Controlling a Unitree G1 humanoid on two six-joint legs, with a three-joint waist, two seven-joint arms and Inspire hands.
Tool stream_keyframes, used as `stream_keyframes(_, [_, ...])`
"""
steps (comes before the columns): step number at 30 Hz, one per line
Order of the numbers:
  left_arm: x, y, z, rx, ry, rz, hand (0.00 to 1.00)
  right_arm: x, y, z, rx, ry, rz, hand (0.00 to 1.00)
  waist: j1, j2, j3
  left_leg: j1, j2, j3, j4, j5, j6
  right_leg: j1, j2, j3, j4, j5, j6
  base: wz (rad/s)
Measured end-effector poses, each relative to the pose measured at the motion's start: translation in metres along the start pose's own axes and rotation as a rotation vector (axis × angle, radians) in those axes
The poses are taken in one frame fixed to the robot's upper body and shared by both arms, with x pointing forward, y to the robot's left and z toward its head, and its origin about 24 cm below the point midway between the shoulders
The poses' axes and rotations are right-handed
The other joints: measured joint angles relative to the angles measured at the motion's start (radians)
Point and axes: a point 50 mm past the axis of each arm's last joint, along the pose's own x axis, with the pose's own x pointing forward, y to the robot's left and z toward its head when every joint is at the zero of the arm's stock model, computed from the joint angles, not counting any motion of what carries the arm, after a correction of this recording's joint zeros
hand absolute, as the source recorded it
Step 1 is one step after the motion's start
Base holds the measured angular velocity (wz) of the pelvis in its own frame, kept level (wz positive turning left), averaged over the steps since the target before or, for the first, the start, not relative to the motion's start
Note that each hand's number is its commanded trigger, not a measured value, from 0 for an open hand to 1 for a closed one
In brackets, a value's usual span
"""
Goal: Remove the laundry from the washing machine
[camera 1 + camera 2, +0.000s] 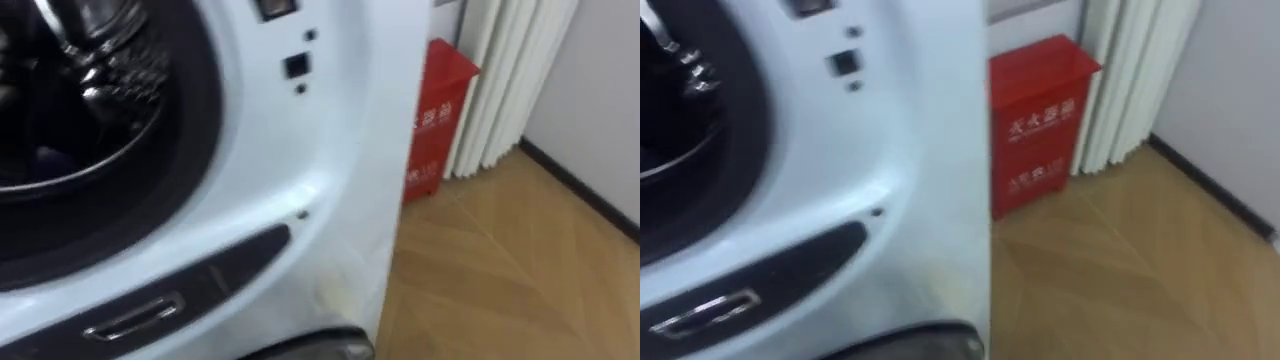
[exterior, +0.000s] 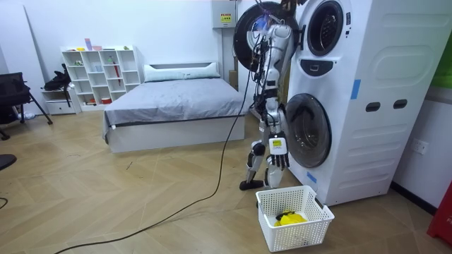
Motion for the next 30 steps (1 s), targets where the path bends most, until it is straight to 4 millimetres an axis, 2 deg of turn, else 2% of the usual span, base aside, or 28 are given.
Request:
stream_keyframes(2, [-0.001, 0.000, -0.005, 0.007, 0.015, 0.002, 0.00, 0.000, 0.003, -0.003, -0.008, 0.016, 0.012, 0.00, 0.015, -0.012, -0.0021, 0.014, 0.008, -0.015, -0.004, -0.001, -0.001, 0.033, 0.000, -0.016, -0.031, 0.008, 0.001, 0.27])
stream_keyframes(3, [-0.003, 0.000, -0.012, 0.009, 0.031, 0.006, 0.00, 0.000, 0.004, -0.004, -0.005, 0.020, 0.014, 0.00, 0.025, -0.018, -0.0004, 0.027, 0.009, -0.023, -0.008, -0.001, -0.001, 0.054, 0.000, -0.025, -0.049, 0.013, 0.002, 0.22])
stream_keyframes(6, [-0.005, 0.003, -0.021, 0.016, 0.063, 0.034, 0.00, 0.001, 0.007, -0.008, -0.002, 0.042, 0.008, 0.00, 0.038, -0.023, 0.0021, 0.052, 0.010, -0.051, -0.019, -0.004, -0.006, 0.100, 0.003, -0.050, -0.095, 0.022, 0.004, 0.24])
stream_keyframes(11, [-0.008, 0.005, -0.034, 0.021, 0.105, 0.064, 0.00, 0.001, 0.009, -0.010, -0.003, 0.050, -0.040, 0.00, 0.074, -0.030, 0.0068, 0.077, 0.012, -0.061, -0.024, -0.005, -0.007, 0.139, 0.005, -0.055, -0.100, 0.021, 0.002, 0.07])
stream_keyframes(14, [-0.008, 0.009, -0.037, -0.028, 0.125, 0.106, 0.00, 0.002, 0.012, -0.011, 0.008, 0.052, -0.084, 0.00, 0.078, -0.032, 0.0099, 0.081, 0.012, -0.080, -0.024, -0.005, -0.007, 0.163, 0.004, -0.068, -0.116, 0.019, 0.003, 0.17])
stream_keyframes(22, [-0.013, 0.012, -0.055, -0.053, 0.204, 0.133, 0.00, 0.003, 0.017, -0.011, 0.018, 0.067, -0.118, 0.00, 0.098, -0.034, 0.0098, 0.110, 0.015, -0.122, -0.024, -0.011, -0.014, 0.205, 0.001, -0.106, -0.113, 0.000, 0.001, 0.17])
stream_keyframes(25, [-0.016, 0.013, -0.064, -0.031, 0.233, 0.141, 0.00, 0.003, 0.020, -0.012, 0.015, 0.077, -0.123, 0.00, 0.111, -0.037, 0.0086, 0.131, 0.024, -0.128, -0.022, -0.016, -0.022, 0.227, 0.004, -0.121, -0.110, -0.009, -0.005, 0.11])
stream_keyframes(26, [-0.018, 0.014, -0.071, -0.010, 0.254, 0.140, 0.00, 0.003, 0.020, -0.013, 0.015, 0.084, -0.124, 0.00, 0.113, -0.036, 0.0107, 0.143, 0.026, -0.127, -0.018, -0.019, -0.027, 0.245, 0.007, -0.125, -0.111, -0.015, -0.009, 0.09])
stream_keyframes(27, [-0.021, 0.013, -0.078, 0.020, 0.275, 0.135, 0.00, 0.003, 0.021, -0.015, 0.017, 0.090, -0.121, 0.00, 0.110, -0.037, 0.0067, 0.152, 0.029, -0.130, -0.011, -0.022, -0.032, 0.260, 0.008, -0.132, -0.110, -0.023, -0.011, 0.13])
stream_keyframes(30, [-0.022, 0.013, -0.081, 0.050, 0.294, 0.131, 0.00, 0.003, 0.023, -0.017, 0.026, 0.105, -0.115, 0.00, 0.110, -0.045, 0.0084, 0.158, 0.040, -0.130, 0.038, -0.043, -0.049, 0.265, 0.012, -0.137, -0.079, -0.058, -0.019, 0.19])
